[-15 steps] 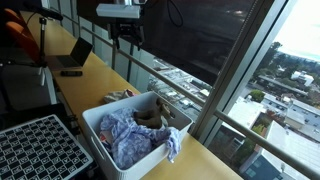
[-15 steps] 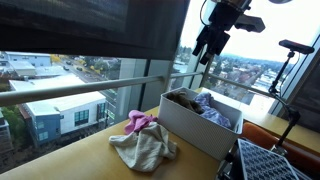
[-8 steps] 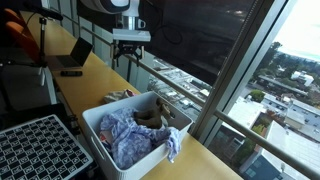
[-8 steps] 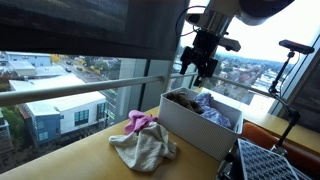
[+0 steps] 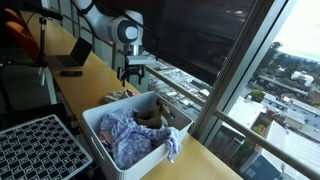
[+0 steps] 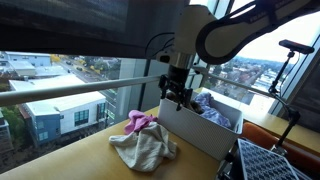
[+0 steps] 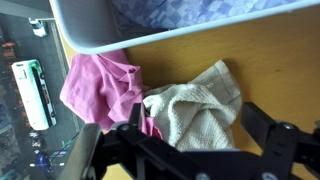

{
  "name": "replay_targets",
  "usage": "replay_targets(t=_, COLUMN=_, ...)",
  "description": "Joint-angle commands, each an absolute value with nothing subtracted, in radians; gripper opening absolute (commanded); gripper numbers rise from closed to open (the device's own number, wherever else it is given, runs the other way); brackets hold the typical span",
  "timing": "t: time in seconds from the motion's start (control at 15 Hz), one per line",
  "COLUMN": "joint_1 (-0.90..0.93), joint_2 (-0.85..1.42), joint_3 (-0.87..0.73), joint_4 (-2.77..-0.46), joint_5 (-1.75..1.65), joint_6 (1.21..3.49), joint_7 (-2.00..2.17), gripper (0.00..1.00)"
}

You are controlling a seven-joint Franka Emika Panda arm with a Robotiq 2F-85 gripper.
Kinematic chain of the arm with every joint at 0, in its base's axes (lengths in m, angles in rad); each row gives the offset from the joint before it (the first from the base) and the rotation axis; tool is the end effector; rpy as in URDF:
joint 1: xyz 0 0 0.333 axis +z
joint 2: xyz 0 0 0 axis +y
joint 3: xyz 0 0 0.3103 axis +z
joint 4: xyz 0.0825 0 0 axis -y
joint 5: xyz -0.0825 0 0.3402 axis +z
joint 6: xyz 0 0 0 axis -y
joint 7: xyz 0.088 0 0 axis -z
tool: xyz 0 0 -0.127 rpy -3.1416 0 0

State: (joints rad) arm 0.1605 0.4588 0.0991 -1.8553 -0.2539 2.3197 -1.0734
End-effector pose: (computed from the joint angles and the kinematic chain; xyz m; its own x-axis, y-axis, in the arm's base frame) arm 0.5899 0.1441 0.2803 0.0794 0.9889 -0.1259 0.9952 -0.0714 0.0672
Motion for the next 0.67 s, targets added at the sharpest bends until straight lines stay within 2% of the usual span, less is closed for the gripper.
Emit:
replay_targets(t=0.0, joint_1=0.149, joint_2=0.589, joint_3=0.119, joint_4=-1.758, joint_5=-0.302, joint_6=2.309, joint_7=-1.105, gripper=1.0)
replay_targets(t=0.27, joint_1=0.168, joint_2=0.676, joint_3=0.145, joint_4=-1.705, joint_5=-0.304, joint_6=2.297, joint_7=-1.111, gripper=1.0)
replay_targets(t=0.6, joint_1=0.178, joint_2=0.647, joint_3=0.221, joint_4=-1.677, joint_5=-0.278, joint_6=2.319, joint_7=-1.141, gripper=1.0)
